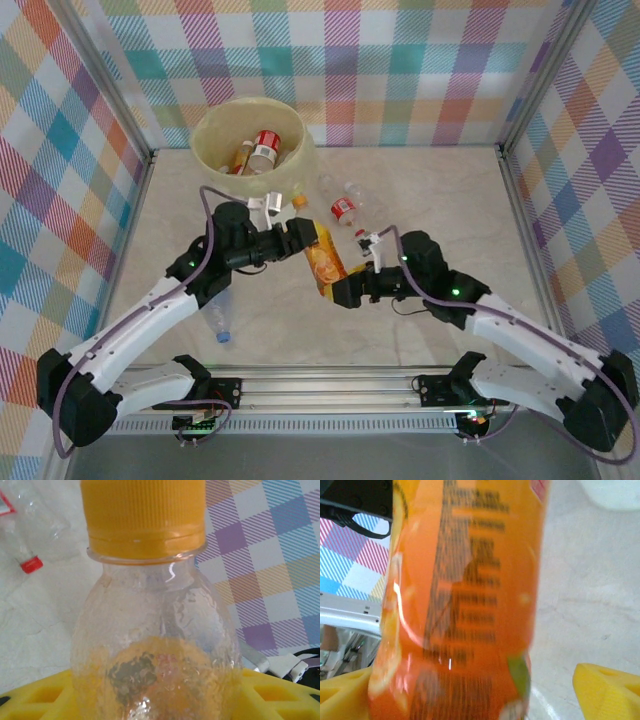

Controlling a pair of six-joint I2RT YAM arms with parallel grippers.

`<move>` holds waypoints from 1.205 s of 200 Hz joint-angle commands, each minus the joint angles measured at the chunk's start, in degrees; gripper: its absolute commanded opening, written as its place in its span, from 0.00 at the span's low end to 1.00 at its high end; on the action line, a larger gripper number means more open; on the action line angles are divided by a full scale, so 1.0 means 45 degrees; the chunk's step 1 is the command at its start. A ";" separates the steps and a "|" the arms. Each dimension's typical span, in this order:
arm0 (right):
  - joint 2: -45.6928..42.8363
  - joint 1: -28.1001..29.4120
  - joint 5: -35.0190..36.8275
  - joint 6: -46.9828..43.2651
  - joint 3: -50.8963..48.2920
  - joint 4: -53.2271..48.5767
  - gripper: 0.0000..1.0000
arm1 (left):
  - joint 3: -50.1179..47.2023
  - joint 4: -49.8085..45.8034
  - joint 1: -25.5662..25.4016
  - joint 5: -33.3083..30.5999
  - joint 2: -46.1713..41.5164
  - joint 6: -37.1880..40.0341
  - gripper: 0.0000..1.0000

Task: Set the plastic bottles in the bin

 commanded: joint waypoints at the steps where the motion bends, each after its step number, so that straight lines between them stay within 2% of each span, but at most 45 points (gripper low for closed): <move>1: -0.1222 0.0058 0.2208 -0.0926 0.0806 -0.1353 0.96 | 0.2112 -0.3141 0.0267 -0.0489 0.0260 0.1849 0.61; 40: -0.2171 0.0591 0.4789 -0.2261 0.2092 -0.2140 0.97 | 0.5811 -0.6614 0.0872 -0.1414 0.1583 0.3972 0.61; 81: -0.1790 0.3508 0.9144 -0.4341 0.3146 -0.1690 0.99 | 0.9921 -0.9553 0.1736 -0.2372 0.3510 0.5742 0.61; 100: -0.1396 0.4822 1.0999 -0.5365 0.3211 -0.0866 0.99 | 1.1562 -1.0223 0.2260 -0.2602 0.4223 0.6261 0.61; 116: -0.1053 0.5602 1.1959 -0.6139 0.3191 -0.0016 0.99 | 1.2871 -1.0590 0.2730 -0.2808 0.4782 0.6565 0.62; 158: -0.0190 0.6953 1.3609 -0.8221 0.3119 0.2373 1.00 | 1.5525 -1.1180 0.3909 -0.3937 0.6186 0.7158 0.62; 181: 0.0041 0.7182 1.3802 -0.8666 0.2987 0.3346 1.00 | 1.6261 -1.0887 0.4433 -0.4261 0.6778 0.7250 0.62; 241: 0.0356 0.7252 1.3913 -0.8361 0.3210 0.3082 1.00 | 1.7127 -0.9915 0.5182 -0.5455 0.8193 0.8264 0.62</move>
